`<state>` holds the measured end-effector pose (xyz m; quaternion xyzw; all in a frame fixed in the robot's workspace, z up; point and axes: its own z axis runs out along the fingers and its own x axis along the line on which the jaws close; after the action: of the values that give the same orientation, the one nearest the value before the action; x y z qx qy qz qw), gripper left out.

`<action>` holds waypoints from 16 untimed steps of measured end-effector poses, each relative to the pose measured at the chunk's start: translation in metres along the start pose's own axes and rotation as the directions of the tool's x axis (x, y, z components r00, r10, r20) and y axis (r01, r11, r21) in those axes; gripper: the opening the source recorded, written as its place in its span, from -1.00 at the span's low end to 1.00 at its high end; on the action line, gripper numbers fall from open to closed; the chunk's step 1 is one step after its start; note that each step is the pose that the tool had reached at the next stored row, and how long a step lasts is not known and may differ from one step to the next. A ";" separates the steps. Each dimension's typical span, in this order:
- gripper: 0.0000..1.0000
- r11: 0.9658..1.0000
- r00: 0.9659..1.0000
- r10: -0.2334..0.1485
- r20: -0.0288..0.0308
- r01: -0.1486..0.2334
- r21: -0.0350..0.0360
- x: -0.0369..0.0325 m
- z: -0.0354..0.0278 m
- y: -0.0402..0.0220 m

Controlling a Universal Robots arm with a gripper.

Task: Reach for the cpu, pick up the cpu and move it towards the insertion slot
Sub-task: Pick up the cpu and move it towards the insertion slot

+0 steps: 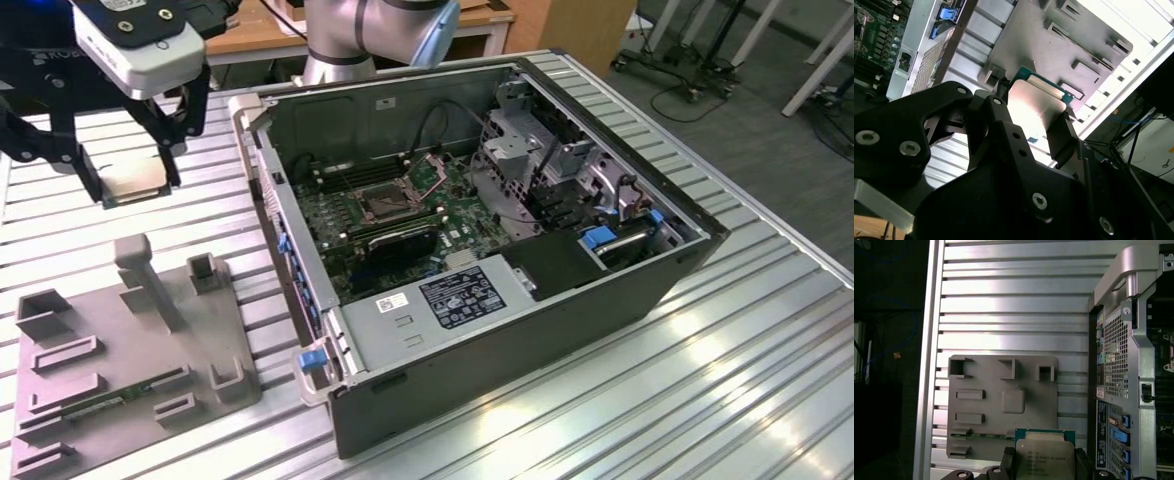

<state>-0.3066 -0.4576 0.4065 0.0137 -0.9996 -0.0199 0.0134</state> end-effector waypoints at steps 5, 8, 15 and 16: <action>0.09 1.000 1.000 0.000 0.000 0.000 0.000 -0.0028 0.0000 -0.0001; 0.09 1.000 1.000 0.000 0.000 0.000 0.000 -0.0049 -0.0001 -0.0001; 0.09 1.000 1.000 0.000 0.000 0.000 0.000 -0.0101 -0.0002 -0.0003; 0.09 1.000 1.000 0.000 0.000 0.000 0.000 -0.0107 -0.0003 -0.0003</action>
<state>-0.2959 -0.4576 0.4065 0.0137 -0.9996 -0.0199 0.0134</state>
